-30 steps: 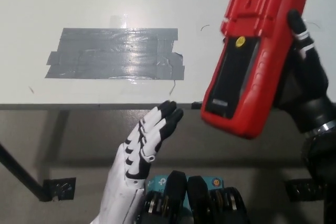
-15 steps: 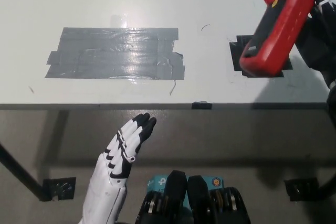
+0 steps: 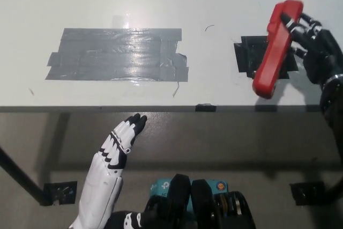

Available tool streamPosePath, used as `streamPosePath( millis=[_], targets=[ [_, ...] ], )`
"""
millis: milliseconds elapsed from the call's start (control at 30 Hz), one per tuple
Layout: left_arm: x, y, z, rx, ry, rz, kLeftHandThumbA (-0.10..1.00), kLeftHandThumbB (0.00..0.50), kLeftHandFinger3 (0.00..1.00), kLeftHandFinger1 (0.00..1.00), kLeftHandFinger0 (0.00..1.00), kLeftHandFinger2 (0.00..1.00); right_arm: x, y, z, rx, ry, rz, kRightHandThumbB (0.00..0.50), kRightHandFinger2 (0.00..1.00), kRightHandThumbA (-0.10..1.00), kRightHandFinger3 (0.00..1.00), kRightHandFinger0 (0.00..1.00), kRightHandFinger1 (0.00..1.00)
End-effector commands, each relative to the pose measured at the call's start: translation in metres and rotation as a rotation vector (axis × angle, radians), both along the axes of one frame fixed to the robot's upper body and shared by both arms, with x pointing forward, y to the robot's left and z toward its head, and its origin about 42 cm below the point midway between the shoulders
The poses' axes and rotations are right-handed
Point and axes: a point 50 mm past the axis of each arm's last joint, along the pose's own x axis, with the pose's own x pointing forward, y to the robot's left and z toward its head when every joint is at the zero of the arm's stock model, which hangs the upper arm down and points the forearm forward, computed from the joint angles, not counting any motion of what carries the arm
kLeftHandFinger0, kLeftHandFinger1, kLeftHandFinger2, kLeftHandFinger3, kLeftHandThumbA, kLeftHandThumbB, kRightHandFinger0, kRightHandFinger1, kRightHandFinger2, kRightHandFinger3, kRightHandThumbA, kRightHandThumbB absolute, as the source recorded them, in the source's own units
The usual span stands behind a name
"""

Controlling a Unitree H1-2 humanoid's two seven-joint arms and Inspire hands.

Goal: The robot first picks the multimeter with right hand and then unfolds the black stand on the back of it using left hand

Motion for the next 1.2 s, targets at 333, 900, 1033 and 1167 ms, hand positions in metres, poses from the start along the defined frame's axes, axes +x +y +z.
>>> streamPosePath(
  millis=[333, 900, 1033, 1167],
  targets=[
    [-0.003, 0.029, -0.004, -0.078, -0.022, 0.118, 1.0, 0.142, 1.0, 1.0, 1.0, 1.0, 0.056, 0.028, 0.19, -0.875, -0.725, -0.196, 0.168, 0.61, -0.1, 0.64, 0.0, 0.17],
    [-0.004, 0.031, -0.004, -0.095, -0.003, 0.111, 1.0, 0.154, 1.0, 1.0, 1.0, 1.0, 0.052, 0.03, 0.169, -1.032, -0.756, -0.22, 0.162, 0.8, -0.1, 0.89, 0.0, 0.44],
    [-0.002, 0.031, -0.003, -0.093, -0.001, 0.113, 1.0, 0.163, 1.0, 1.0, 1.0, 1.0, 0.055, 0.025, 0.16, -1.061, -0.703, -0.207, 0.151, 0.83, -0.1, 0.91, 0.04, 0.49],
    [-0.002, 0.032, -0.001, -0.083, -0.008, 0.124, 1.0, 0.162, 1.0, 1.0, 1.0, 1.0, 0.058, 0.017, 0.147, -1.087, -0.669, -0.143, 0.16, 0.87, -0.1, 0.9, 0.13, 0.56]
  ],
)
